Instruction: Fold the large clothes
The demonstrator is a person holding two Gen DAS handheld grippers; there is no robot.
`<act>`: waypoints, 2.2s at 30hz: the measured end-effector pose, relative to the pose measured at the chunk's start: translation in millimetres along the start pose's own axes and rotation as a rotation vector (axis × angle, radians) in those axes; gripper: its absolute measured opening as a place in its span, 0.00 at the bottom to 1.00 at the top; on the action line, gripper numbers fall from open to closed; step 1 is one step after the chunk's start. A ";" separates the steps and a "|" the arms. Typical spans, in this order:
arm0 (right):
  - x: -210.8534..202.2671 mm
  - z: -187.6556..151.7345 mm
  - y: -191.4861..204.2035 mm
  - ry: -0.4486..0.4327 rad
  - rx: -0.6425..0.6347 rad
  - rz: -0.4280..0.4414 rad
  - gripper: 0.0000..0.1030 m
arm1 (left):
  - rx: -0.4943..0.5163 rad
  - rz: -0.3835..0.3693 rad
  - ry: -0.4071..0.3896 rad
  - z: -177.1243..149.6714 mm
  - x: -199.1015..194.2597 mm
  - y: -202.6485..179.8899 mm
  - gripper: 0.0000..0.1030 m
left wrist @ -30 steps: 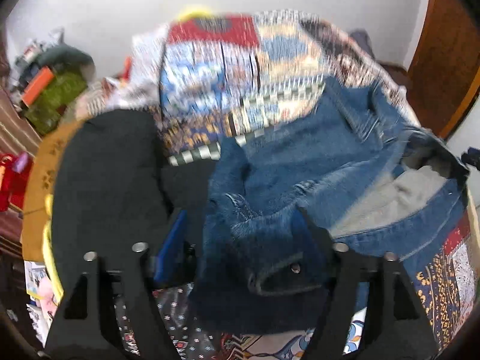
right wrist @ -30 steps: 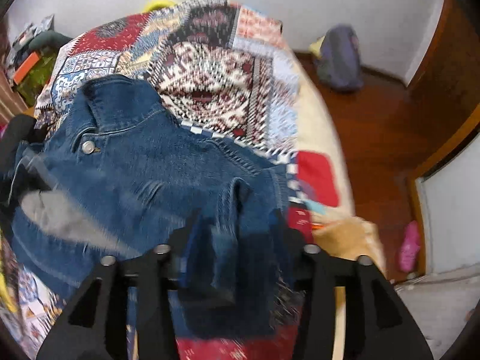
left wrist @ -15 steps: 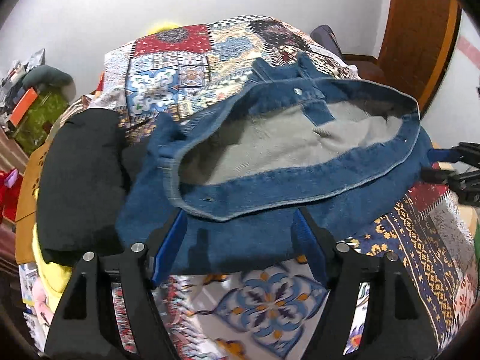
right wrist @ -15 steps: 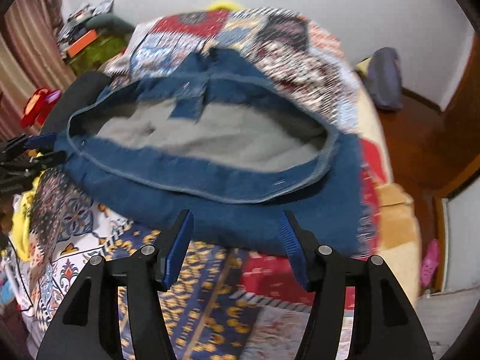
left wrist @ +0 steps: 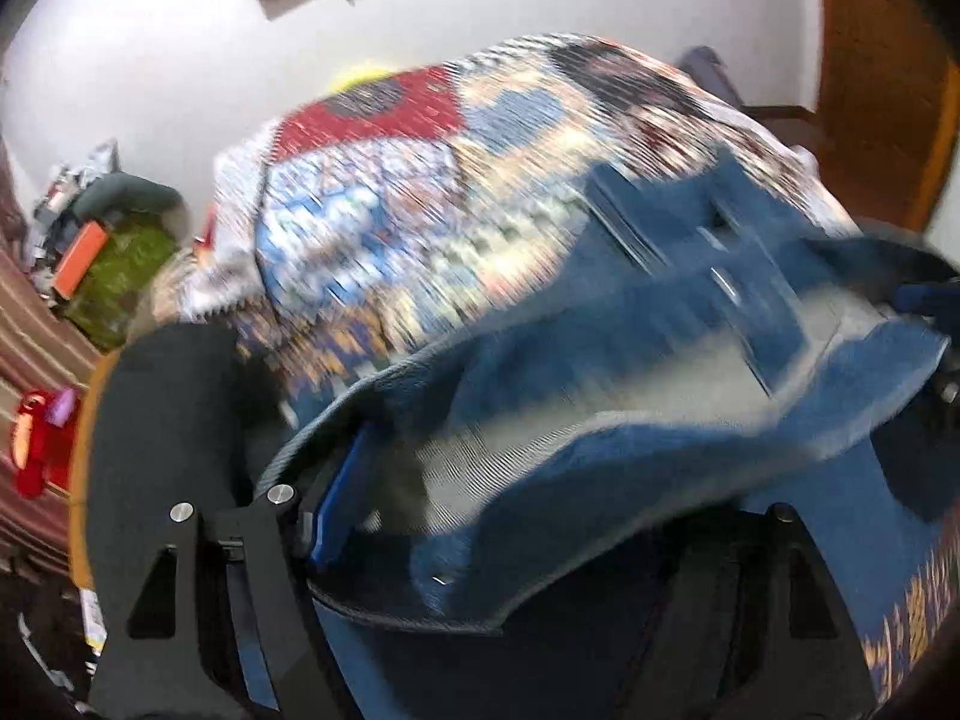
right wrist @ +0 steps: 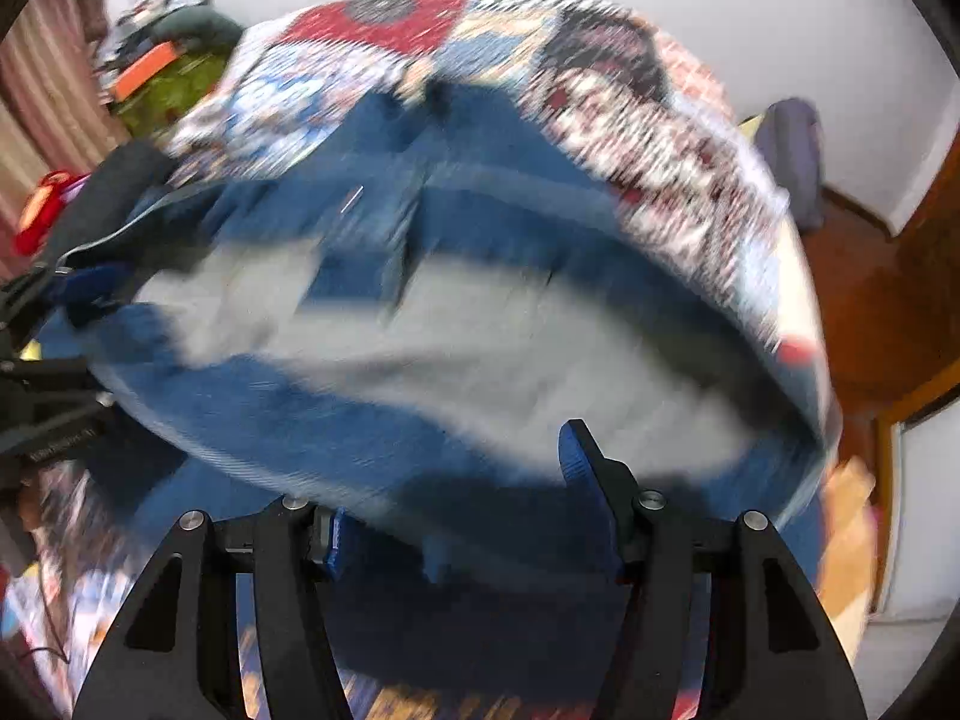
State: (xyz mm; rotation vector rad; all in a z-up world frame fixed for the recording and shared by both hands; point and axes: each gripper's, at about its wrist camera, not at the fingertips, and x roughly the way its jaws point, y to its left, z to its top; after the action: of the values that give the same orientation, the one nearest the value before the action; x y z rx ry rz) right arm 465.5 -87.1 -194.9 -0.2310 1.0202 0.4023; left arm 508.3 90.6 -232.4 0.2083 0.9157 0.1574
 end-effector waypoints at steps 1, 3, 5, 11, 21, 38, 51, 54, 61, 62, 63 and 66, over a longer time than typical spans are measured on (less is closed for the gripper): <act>-1.0 17.2 -7.3 -0.026 0.026 -0.033 0.54 | -0.025 -0.014 -0.007 11.6 -0.8 8.3 0.70; -8.4 37.5 -14.0 -0.059 0.067 -0.030 0.54 | -0.074 0.003 -0.054 29.0 -10.8 23.6 0.70; -18.4 47.2 -14.3 -0.101 0.081 0.004 0.54 | -0.102 0.019 -0.108 38.6 -25.2 34.9 0.70; -47.6 38.9 5.8 -0.192 0.053 0.053 0.55 | -0.159 -0.096 -0.115 30.8 -53.7 53.7 0.70; -14.3 -14.7 45.0 -0.024 -0.069 0.157 0.55 | -0.089 -0.273 0.093 -45.0 -29.7 8.8 0.70; -7.5 -43.7 -70.0 0.034 0.199 0.103 0.70 | -0.134 -0.212 0.067 -118.2 -43.0 40.7 0.78; -24.3 -22.4 -112.4 -0.091 0.442 0.051 0.70 | -0.360 -0.232 0.089 -152.6 -66.9 81.4 0.78; -27.6 -41.8 -100.9 -0.056 0.403 0.088 0.70 | -0.467 -0.314 0.170 -170.6 -51.3 91.5 0.78; -42.3 -88.5 -61.8 -0.006 0.194 0.054 0.70 | -0.687 -0.516 0.194 -189.0 -23.7 98.3 0.78; -43.6 -91.9 -59.7 -0.001 0.178 0.058 0.70 | -0.712 -0.524 0.175 -187.8 -23.9 99.8 0.78; -44.5 -96.4 -57.1 0.006 0.164 0.065 0.70 | -0.740 -0.540 0.155 -187.3 -25.7 101.1 0.78; -45.8 -104.6 -56.7 0.012 0.163 0.082 0.70 | -0.825 -0.630 0.099 -183.8 -25.5 104.7 0.78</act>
State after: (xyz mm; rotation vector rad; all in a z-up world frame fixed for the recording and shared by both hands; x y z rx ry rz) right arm 387.5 -187.0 -208.4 -0.0456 1.0709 0.3905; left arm 341.4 206.8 -295.9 -0.8527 0.9062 -0.0502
